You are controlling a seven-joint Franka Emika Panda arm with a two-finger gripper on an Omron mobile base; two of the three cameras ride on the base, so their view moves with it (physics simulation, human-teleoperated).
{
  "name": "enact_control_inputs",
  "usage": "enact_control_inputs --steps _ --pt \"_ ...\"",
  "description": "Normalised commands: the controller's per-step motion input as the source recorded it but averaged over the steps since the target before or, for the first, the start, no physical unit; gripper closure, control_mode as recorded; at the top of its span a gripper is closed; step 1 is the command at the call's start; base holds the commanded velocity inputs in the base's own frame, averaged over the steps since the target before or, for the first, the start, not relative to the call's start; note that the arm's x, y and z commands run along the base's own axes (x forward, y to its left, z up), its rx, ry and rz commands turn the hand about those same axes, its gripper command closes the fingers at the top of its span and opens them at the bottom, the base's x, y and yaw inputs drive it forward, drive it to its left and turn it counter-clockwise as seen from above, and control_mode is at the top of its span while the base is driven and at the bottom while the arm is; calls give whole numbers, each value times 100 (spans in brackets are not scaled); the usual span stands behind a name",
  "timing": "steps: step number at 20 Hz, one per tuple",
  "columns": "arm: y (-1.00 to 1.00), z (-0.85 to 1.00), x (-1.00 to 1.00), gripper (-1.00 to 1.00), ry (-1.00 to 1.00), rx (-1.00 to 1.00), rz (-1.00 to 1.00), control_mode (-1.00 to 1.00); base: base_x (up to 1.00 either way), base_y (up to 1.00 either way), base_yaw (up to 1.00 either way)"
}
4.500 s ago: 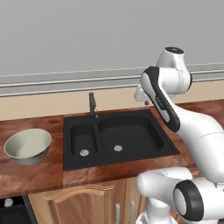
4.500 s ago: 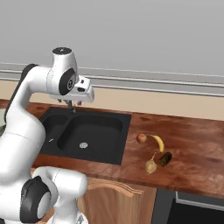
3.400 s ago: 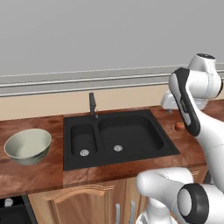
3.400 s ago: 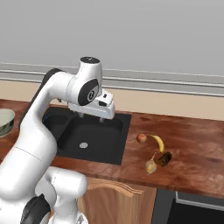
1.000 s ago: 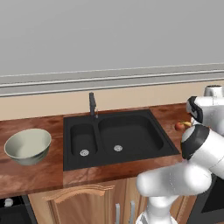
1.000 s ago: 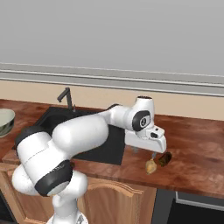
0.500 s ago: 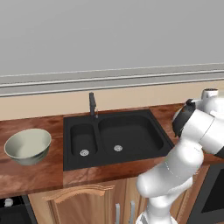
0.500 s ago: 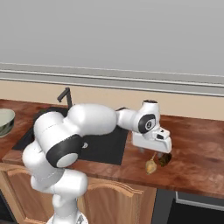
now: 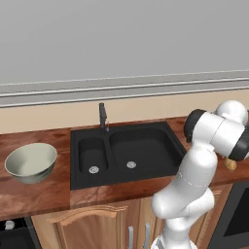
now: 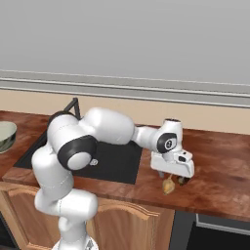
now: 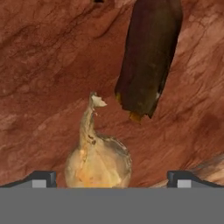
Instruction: There is a mixed pile of frozen fruits and vegetables on the counter. Locate all the frozen vegetables and place the items in a bowl on the counter. Take all the frozen fruits and defrost them in a running sink.
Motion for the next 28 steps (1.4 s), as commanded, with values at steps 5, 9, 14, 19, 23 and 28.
enact_control_inputs --steps 5,9,14,19,23,28 --pt "0 -13 0 -100 7 0 0 -100 0 0 0" --pt "0 -16 -10 -100 5 1 0 -100 0 0 0" --pt "1 -15 -15 -100 6 1 0 -100 0 0 0" --pt "18 -7 -5 -100 4 1 0 -100 0 0 0" --pt "32 -2 -8 -100 2 0 0 -100 0 0 0" --pt "9 -29 -18 -100 11 0 -7 -100 0 0 0"
